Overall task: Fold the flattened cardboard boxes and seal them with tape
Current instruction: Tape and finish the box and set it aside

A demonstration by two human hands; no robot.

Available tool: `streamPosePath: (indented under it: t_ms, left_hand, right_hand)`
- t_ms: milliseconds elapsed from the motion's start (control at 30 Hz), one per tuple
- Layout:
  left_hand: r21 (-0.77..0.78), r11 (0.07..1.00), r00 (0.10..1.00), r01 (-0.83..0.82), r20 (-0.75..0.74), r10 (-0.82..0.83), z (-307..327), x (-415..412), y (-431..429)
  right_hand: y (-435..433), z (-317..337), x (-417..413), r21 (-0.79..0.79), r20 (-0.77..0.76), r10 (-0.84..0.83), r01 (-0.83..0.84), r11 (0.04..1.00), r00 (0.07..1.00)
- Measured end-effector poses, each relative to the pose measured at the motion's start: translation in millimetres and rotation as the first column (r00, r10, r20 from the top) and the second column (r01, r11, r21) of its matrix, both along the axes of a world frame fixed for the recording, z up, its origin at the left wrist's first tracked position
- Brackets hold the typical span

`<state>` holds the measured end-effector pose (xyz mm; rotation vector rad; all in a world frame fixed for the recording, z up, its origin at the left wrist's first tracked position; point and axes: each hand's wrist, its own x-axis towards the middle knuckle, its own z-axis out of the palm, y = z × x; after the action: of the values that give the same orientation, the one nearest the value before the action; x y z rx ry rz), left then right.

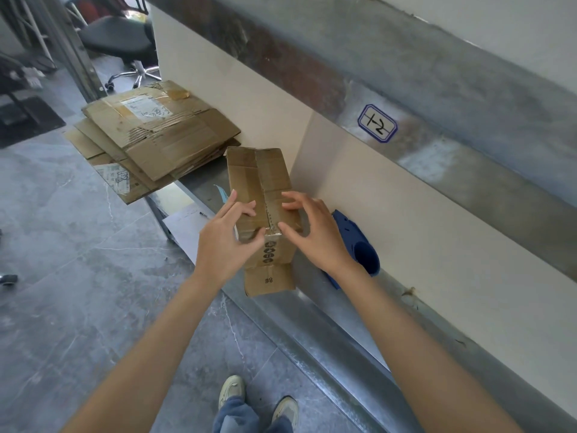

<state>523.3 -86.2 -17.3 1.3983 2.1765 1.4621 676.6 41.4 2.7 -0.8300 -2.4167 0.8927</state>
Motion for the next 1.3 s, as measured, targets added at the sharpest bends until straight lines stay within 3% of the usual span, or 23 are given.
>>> streamPosePath:
  t_ms: [133, 300, 500, 700, 1067, 1300]
  left_hand:
    - [0.027, 1.0, 0.998, -0.006, 0.056, 0.004, -3.8, 3.1, 1.2]
    - [0.021, 0.986, 0.983, 0.164, 0.083, -0.165, -5.0, -18.1, -9.3]
    - [0.014, 0.987, 0.985, 0.158, 0.069, -0.158, -0.4, -17.2, -8.1]
    - [-0.06, 0.939, 0.93, 0.339, 0.168, -0.325, 7.5, -32.2, -18.6]
    - [0.003, 0.977, 0.974, 0.214, 0.073, -0.214, 1.2, -27.5, -11.5]
    - [0.074, 0.988, 0.981, 0.136, 0.13, -0.145, -10.9, -17.9, -4.4]
  right_hand:
    - [0.8, -1.7, -1.2, -0.02, -0.091, -0.034, 0.032, 0.999, 0.995]
    - [3.2, 2.0, 5.6, -0.023, -0.035, 0.038, -0.039, 0.999, 0.999]
    - [5.2, 2.3, 2.1, -0.018, -0.03, 0.013, -0.014, 1.0, 0.999]
    - [14.9, 14.4, 15.9, -0.086, 0.071, 0.151, -0.145, 0.986, 0.986]
    - [14.4, 8.6, 4.4, -0.012, -0.047, 0.071, -0.072, 0.997, 0.996]
    - [7.8, -3.6, -1.3, -0.109, -0.146, -0.029, 0.013, 0.994, 0.989]
